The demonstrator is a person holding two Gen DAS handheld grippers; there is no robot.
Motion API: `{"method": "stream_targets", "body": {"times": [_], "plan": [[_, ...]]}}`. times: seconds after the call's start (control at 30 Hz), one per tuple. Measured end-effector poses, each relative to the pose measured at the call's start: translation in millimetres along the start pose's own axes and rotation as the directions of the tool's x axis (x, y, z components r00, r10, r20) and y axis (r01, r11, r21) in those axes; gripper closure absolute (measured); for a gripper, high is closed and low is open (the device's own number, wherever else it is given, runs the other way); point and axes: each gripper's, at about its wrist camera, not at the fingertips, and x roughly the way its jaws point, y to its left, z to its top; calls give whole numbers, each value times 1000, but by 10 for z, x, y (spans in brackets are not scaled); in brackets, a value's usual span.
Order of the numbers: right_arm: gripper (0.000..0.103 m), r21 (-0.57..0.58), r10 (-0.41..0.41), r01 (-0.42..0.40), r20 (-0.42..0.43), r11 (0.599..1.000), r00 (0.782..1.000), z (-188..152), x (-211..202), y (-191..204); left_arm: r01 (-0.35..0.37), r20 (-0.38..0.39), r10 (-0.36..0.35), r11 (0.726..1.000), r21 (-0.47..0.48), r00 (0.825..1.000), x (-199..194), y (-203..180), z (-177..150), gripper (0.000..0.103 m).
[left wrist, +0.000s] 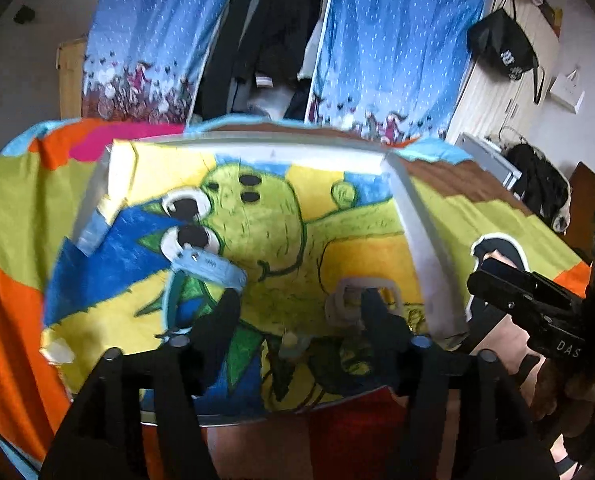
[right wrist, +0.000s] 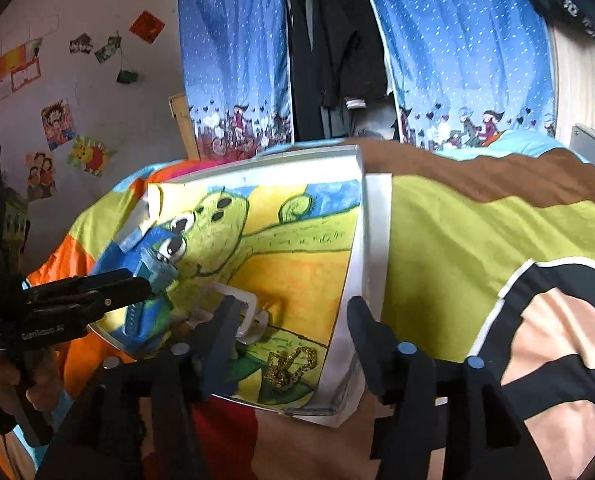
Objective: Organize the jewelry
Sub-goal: 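Carry the gold chain into the tray and open the right tool, then lift both tools from the tray and return toward the pile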
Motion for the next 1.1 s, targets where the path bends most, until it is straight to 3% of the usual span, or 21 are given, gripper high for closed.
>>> {"method": "stream_targets", "body": {"times": [0.13, 0.27, 0.37, 0.43, 0.63, 0.93, 1.1], "plan": [[26, 4, -4, 4, 70, 1000, 998, 74, -251, 90, -5, 71, 5, 1000, -8, 997, -296, -56, 65, 26], [13, -4, -10, 10, 149, 1000, 989, 154, -557, 218, -39, 137, 39, 999, -2, 990, -641, -134, 141, 24], [3, 0, -23, 23, 204, 1000, 979, 181, -775, 321, -74, 208, 73, 997, -4, 975, -918, -170, 146, 2], [1, 3, -25, 25, 247, 1000, 969, 183, -948, 405, -76, 266, 77, 997, -16, 961, -1135, -172, 122, 1], [0, 22, -33, 27, 368, 999, 929, 83, -1446, 681, -77, 327, 90, 996, -52, 941, -1671, -147, 1, 1], [0, -9, 6, -2, 450, 1000, 893, -138, -2102, 1136, -117, 393, 133, 991, -64, 910, -2517, -173, -340, 1], [0, -71, 31, 2, 463, 997, 886, -356, -2327, 1415, -156, 408, 173, 985, -76, 896, -2866, -186, -637, 1]]}}
